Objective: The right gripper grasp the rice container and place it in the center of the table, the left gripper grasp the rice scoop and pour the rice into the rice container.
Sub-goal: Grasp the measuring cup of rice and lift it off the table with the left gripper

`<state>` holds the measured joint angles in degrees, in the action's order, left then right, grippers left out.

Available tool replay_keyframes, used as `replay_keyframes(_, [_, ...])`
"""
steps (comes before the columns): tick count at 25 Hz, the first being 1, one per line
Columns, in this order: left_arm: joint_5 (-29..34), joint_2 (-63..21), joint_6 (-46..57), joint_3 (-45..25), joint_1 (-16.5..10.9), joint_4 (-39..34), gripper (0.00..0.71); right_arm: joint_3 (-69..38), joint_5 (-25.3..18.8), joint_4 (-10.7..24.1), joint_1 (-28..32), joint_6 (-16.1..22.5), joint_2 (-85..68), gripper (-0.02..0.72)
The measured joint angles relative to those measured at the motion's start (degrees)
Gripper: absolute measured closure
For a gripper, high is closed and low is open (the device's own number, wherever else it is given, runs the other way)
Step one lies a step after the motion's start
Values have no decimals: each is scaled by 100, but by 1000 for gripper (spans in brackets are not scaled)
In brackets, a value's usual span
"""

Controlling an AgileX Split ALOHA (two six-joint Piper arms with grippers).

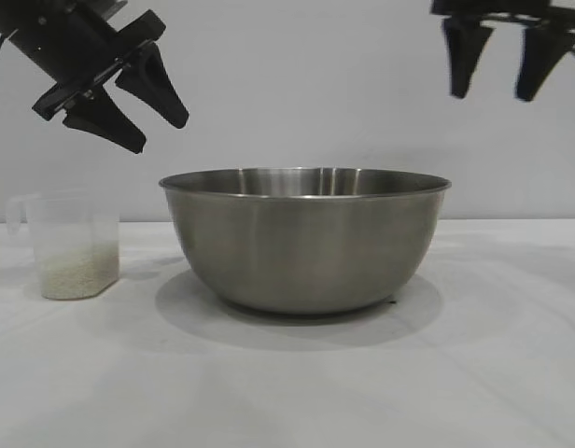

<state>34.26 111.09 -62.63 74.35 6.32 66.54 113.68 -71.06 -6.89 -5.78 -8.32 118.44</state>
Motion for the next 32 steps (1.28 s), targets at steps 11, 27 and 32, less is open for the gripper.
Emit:
replay_keyframes(11, [13,0,0,0,0,36,266,-56,-81,122,387,15,-1463,183])
replay_keyframes(27, [3,0,0,0,0,45,266,-3655,-127,653,387,29,-5428,183])
replay_keyframes(32, [3,0,0,0,0,45,266,-4829,-144,750,387,28,-6892,183])
